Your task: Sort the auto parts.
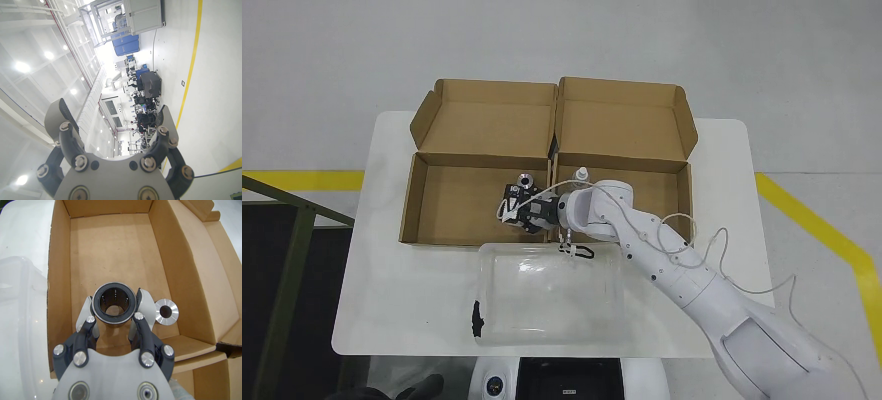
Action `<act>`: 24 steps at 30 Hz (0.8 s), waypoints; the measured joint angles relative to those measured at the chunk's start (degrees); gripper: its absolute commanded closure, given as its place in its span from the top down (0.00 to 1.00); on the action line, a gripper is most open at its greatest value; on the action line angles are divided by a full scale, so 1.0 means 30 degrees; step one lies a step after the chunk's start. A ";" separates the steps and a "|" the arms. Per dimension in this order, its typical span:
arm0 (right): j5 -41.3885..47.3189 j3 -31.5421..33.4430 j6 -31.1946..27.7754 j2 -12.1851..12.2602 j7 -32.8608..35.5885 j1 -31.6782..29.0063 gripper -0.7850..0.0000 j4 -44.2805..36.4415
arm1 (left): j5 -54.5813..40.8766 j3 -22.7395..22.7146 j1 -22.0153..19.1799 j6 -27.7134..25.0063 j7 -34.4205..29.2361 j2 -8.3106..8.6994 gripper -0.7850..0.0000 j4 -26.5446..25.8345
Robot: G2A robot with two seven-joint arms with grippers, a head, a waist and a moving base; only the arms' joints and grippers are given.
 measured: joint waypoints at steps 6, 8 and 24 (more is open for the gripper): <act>-0.0248 0.0033 -0.0066 -0.0080 0.0012 -0.0063 0.43 0.0072 | 0.0000 0.0000 0.0000 0.0000 0.0000 0.0000 1.00 0.0000; -0.0386 0.0034 -0.0108 -0.0102 -0.0014 -0.0101 0.47 0.0084 | 0.0000 0.0000 0.0000 0.0000 0.0000 0.0000 1.00 0.0000; -0.0759 0.1286 -0.0526 0.0156 -0.0524 -0.0623 0.61 -0.2045 | 0.0000 0.0000 0.0000 0.0000 0.0000 0.0000 1.00 0.0000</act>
